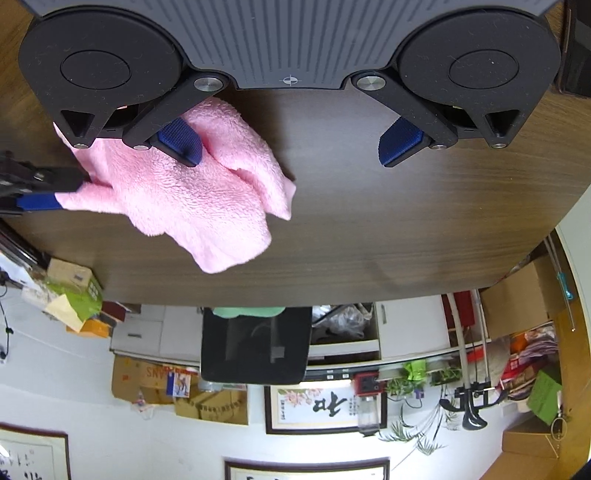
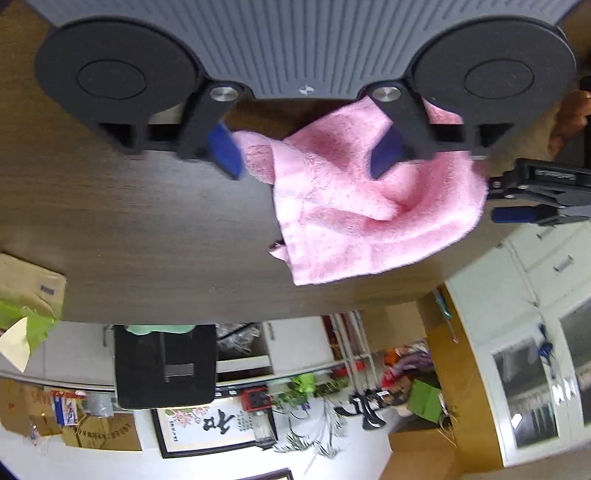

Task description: Fold towel

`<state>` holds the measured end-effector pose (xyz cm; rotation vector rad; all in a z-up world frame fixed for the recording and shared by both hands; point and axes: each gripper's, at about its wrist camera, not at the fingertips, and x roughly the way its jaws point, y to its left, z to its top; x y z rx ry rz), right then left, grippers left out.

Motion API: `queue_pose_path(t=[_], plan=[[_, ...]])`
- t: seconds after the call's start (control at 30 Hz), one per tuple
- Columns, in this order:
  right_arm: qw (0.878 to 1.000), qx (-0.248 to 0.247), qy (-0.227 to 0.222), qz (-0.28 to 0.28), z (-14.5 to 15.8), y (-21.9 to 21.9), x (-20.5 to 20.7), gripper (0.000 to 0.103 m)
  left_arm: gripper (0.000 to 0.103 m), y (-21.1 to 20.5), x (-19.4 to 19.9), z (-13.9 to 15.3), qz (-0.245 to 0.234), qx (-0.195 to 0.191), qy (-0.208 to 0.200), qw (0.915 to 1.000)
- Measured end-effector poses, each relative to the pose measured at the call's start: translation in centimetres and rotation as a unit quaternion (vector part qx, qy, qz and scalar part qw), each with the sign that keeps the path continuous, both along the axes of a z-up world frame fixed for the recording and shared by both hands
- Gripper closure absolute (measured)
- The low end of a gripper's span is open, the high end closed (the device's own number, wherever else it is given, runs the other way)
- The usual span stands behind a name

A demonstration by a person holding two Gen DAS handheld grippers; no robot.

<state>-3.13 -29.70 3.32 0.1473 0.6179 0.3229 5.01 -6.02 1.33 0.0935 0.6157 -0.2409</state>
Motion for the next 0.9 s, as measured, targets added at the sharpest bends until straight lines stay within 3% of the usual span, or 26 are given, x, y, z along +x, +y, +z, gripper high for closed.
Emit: queue_pose_path(t=[0.1, 0.33, 0.4, 0.53, 0.67, 0.8, 0.83, 0.9], plan=[[1.000, -0.028, -0.010, -0.007, 0.1, 0.7, -0.2, 0.086, 0.000, 0.2, -0.1, -0.1, 0.001, -0.003, 0.005, 1.0000], [0.995, 0.028, -0.091, 0.008, 4.3, 0.7, -3.6, 0.096, 0.000, 2.4, -0.6, 2.1, 0.030, -0.025, -0.007, 0.9992], [0.991, 0.050, -0.118, 0.042, 5.7, 1.2, -5.1, 0.096, 0.000, 3.9, -0.9, 3.2, 0.058, -0.035, -0.019, 0.9975], [0.968, 0.060, -0.157, 0.186, 7.4, 5.4, -8.7, 0.095, 0.000, 7.4, -1.7, 4.5, 0.100, -0.061, -0.035, 0.9925], [0.934, 0.033, -0.087, 0.344, 4.5, 13.2, -12.1, 0.094, 0.000, 10.8, -3.2, 5.1, 0.097, -0.076, -0.017, 0.9922], [0.908, -0.007, -0.030, 0.418, 1.5, 17.9, -15.7, 0.090, 0.000, 11.4, -5.7, 5.9, 0.065, -0.049, -0.026, 0.9963], [0.906, -0.005, -0.025, 0.423, 1.4, 18.0, -16.2, 0.087, 0.000, 11.1, -6.4, 6.1, 0.049, -0.042, -0.029, 0.9975], [0.904, 0.022, -0.012, 0.427, 1.6, 17.6, -17.5, 0.064, 0.000, 10.4, -7.9, 6.4, 0.016, -0.026, -0.034, 0.9989]])
